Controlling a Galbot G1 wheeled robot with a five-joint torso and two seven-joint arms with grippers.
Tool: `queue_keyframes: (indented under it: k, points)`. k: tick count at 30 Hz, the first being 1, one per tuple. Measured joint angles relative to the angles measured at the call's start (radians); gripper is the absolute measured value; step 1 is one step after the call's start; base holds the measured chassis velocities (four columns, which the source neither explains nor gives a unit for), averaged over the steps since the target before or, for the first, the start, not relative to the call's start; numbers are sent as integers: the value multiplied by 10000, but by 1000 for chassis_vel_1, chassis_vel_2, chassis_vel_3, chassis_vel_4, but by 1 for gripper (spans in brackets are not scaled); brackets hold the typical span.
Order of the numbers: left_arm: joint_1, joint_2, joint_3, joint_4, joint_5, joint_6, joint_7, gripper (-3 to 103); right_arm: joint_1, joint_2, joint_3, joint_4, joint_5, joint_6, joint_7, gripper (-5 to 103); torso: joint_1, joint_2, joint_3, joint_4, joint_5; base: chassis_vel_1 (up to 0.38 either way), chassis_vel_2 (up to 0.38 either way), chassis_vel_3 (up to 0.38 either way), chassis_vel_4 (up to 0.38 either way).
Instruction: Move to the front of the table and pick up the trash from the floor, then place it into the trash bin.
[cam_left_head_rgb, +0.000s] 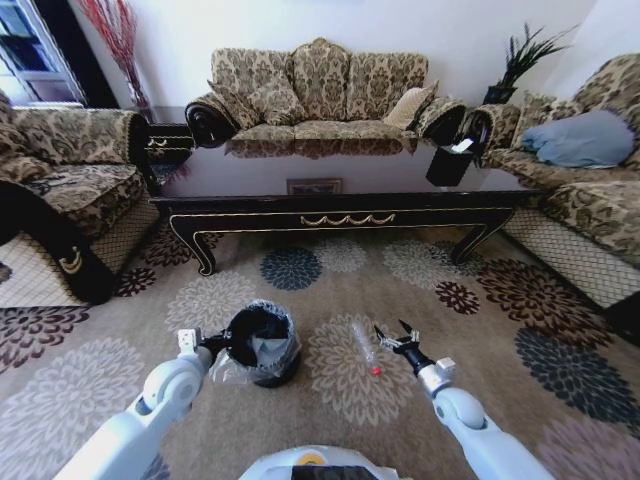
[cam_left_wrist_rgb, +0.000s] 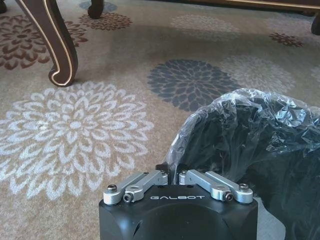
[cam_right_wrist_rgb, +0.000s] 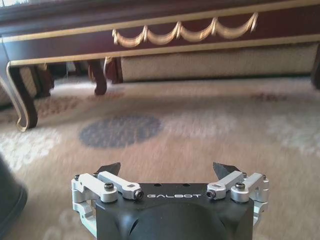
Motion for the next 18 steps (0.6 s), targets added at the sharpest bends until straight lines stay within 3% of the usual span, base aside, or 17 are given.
queue_keyframes:
  k: [18]
  points:
    - [-143,-38,447,-11,66,-20,-62,4,1319,607,-947,-2521,-577,227,-33,100,0,0,0,1,0,0,0,0,0]
